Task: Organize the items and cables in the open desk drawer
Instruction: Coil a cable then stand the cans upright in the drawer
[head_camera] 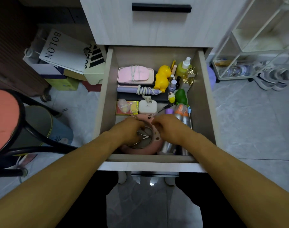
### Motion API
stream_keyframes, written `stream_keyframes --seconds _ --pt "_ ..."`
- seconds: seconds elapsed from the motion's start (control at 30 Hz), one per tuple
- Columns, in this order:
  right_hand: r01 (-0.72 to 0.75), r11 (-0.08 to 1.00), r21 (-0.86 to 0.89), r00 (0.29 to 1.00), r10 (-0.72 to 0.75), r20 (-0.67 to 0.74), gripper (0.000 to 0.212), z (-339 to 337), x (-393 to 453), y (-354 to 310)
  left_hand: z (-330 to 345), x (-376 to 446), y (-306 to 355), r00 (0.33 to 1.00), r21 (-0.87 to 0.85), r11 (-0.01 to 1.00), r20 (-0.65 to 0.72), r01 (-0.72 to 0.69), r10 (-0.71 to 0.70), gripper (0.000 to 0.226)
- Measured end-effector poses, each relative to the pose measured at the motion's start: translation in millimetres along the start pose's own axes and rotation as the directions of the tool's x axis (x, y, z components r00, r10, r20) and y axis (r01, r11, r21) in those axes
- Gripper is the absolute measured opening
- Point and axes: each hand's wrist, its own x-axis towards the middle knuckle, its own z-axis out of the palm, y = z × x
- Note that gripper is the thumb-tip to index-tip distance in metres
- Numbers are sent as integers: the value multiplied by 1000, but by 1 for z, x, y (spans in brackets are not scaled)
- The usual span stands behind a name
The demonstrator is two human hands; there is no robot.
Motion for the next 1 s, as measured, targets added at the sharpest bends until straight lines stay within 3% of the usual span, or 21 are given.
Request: stream_keyframes --seconds 0.17,0.37,0.53,0.73,1.0 --pt "-36 997 69 994 42 -100 32 -24 -34 13 -17 -17 -5 983 -155 987 -173 39 -66 32" --pt "-74 997 12 988 74 -136 34 -31 -70 23 -20 -36 2 987 -233 972 -161 -10 -28 30" --pt "-161 987 -9 981 159 -111 34 -25 -84 25 -12 -19 20 993 -100 992 -91 -81 72 31" --pt "-283 959 16 951 283 -129 33 -23 -85 20 -1 13 47 952 290 908 41 -302 303 56" --pt "-330 944 15 938 329 -111 31 -22 -85 20 -4 14 37 962 323 907 103 -271 251 55"
